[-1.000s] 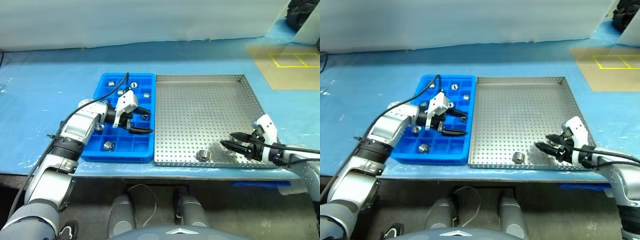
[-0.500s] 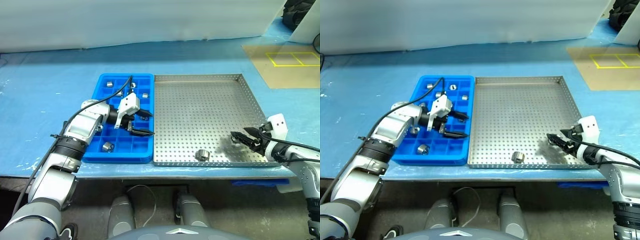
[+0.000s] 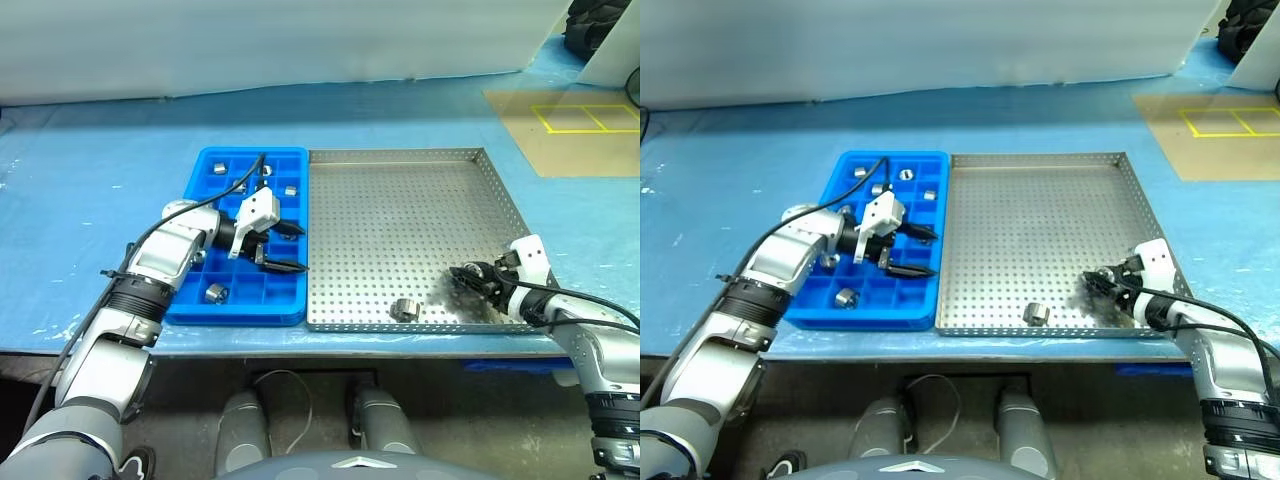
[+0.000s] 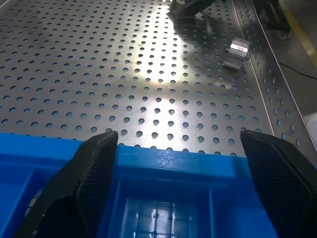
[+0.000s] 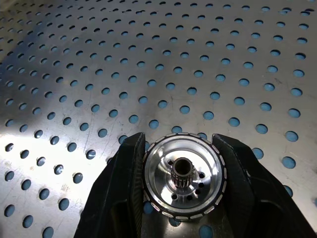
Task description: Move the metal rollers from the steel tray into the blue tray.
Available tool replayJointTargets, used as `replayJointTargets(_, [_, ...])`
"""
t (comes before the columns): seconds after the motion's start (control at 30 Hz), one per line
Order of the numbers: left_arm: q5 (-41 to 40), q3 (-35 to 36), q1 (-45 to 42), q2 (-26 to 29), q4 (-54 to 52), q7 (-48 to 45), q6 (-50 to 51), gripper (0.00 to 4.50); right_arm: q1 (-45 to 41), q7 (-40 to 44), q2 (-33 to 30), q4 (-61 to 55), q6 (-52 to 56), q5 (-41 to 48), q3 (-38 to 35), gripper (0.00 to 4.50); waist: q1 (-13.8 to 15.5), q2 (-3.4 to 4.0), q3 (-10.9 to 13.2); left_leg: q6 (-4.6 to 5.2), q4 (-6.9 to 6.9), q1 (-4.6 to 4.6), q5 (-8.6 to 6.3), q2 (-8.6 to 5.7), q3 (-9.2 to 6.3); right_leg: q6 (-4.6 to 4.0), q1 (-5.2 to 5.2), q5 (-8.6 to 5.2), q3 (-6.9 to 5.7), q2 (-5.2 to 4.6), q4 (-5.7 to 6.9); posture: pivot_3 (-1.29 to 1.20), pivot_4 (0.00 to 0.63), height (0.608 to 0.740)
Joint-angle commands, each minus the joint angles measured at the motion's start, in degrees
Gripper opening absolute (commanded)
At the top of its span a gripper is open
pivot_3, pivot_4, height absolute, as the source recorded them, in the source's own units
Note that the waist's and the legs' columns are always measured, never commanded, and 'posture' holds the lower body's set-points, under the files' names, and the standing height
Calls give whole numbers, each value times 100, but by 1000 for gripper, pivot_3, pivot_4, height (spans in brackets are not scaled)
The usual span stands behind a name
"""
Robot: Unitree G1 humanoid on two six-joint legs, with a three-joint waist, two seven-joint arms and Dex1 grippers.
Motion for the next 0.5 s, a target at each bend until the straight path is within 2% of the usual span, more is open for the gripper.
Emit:
replayJointTargets(0.03, [44, -19, 81, 195, -198, -165, -55, 4222, 12, 242, -74, -392, -18, 95, 133, 1677, -4, 0, 0, 0, -2, 2, 0, 2, 0, 0, 0, 0, 0, 1, 0, -357, 150, 740])
replayJointTargets(0.17, [0, 84, 141, 395, -365, -240, 36, 4222, -338, 236, -19, -1048, 292, 64, 657, 1677, -18, 1, 0, -1, -5, 5, 0, 6, 0, 1, -1, -1, -1, 4, 0, -323, 150, 740])
replayJointTargets(0.3, [2, 396, -44, 730, -242, -143, -8, 4222, -1395, 329, 455, -1349, 712, 490, 1111, 1677, -19, 1, 1, -5, -1, 6, 3, 5, 0, 3, -2, -2, 0, 3, 7, -276, 150, 740])
replayJointTargets(0.4, [109, 585, -197, 1041, 46, -34, -202, 4222, -2231, 464, 901, -1063, 640, 330, 1716, 1677, 3, 0, 2, -27, -6, 10, 16, 9, -3, 1, -6, 0, -5, 4, 19, -210, 150, 740])
replayJointTargets(0.5, [251, 777, -259, 1415, 446, 116, -421, 4222, -2958, 642, 1622, -158, 309, 89, 2301, 1677, 33, -2, 1, -35, -16, 16, 21, 12, -6, -5, -8, 3, -11, 6, 27, -150, 150, 740])
